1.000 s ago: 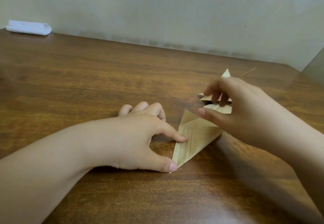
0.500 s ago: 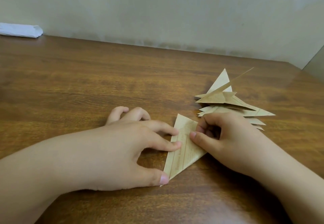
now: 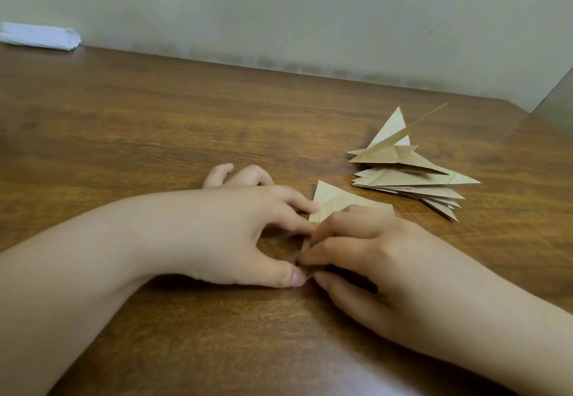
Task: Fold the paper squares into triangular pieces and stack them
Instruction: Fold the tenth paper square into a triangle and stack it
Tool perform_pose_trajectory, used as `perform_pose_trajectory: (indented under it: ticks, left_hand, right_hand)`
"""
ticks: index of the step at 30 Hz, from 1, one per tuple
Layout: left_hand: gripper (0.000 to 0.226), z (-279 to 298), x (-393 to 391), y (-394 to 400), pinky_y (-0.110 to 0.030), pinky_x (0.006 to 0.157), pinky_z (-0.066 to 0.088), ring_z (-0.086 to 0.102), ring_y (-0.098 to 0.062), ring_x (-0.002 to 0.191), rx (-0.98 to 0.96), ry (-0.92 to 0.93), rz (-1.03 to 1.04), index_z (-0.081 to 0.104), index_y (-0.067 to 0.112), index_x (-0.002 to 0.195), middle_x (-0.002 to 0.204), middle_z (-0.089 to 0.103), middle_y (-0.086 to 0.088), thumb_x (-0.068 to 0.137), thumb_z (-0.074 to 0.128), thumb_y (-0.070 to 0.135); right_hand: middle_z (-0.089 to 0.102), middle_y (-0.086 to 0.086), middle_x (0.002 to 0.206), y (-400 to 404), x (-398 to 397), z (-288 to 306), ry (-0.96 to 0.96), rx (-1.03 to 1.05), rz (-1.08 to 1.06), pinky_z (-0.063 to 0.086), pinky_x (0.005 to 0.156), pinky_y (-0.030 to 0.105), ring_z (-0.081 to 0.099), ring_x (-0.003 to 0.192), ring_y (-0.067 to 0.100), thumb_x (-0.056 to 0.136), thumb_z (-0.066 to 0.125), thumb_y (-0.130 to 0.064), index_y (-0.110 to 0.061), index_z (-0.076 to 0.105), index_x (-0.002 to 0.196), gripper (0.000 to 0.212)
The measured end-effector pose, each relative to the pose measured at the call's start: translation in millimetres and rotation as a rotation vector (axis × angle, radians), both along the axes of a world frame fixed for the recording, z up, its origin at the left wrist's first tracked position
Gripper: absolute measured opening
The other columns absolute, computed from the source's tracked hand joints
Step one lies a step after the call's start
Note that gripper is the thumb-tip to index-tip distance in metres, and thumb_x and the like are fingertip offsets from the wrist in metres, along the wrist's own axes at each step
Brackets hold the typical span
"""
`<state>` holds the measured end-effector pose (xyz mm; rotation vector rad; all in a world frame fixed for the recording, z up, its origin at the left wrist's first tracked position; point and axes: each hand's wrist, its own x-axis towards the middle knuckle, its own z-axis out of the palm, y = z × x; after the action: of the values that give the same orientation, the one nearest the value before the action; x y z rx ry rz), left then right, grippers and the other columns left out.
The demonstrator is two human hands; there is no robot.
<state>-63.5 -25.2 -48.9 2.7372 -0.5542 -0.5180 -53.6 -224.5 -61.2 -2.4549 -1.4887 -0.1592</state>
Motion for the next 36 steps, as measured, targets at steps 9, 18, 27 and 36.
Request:
perform_pose_trajectory:
  ticks: [9,18,27,36]
  left_hand:
    - [0.058,3.1,0.0,2.5,-0.048,0.114,-0.014,0.007,0.007,0.126,0.024,0.020,-0.010,0.034,0.064,0.128,0.134,0.014,0.051,0.075,0.055,0.064]
    - [0.056,1.0,2.4,3.2,-0.052,0.113,-0.010,0.011,0.004,0.125,0.017,-0.003,-0.019,0.037,0.064,0.126,0.133,0.018,0.050,0.074,0.057,0.064]
    - [0.049,-0.7,3.8,4.5,-0.052,0.113,-0.011,0.011,0.003,0.126,0.027,0.002,-0.024,0.046,0.057,0.122,0.134,0.016,0.050,0.075,0.057,0.063]
    - [0.056,0.4,3.8,3.1,-0.048,0.113,-0.015,0.006,0.013,0.117,0.025,0.039,-0.013,0.032,0.066,0.126,0.131,0.013,0.053,0.075,0.055,0.064]
  right_hand:
    - [0.064,-0.001,0.112,-16.4,-18.7,-3.3,-0.126,-0.072,0.038,0.043,0.094,0.024,0.058,0.102,0.014,0.089,0.049,-0.025,-0.016,0.068,0.118,0.036]
    - [0.064,-0.003,0.086,-5.3,-12.5,3.2,-0.061,-0.034,0.028,0.047,0.074,0.028,0.057,0.078,0.015,0.091,0.052,-0.026,-0.017,0.074,0.091,0.023]
    - [0.048,-0.023,0.065,16.4,-0.7,3.5,0.122,0.001,-0.174,0.038,0.069,0.015,0.045,0.075,0.002,0.070,0.050,-0.046,-0.034,0.056,0.063,0.015]
    - [0.055,-0.011,0.064,7.3,9.1,9.0,0.137,-0.044,-0.320,0.029,0.079,0.023,0.042,0.079,0.006,0.071,0.065,-0.037,-0.029,0.061,0.061,0.013]
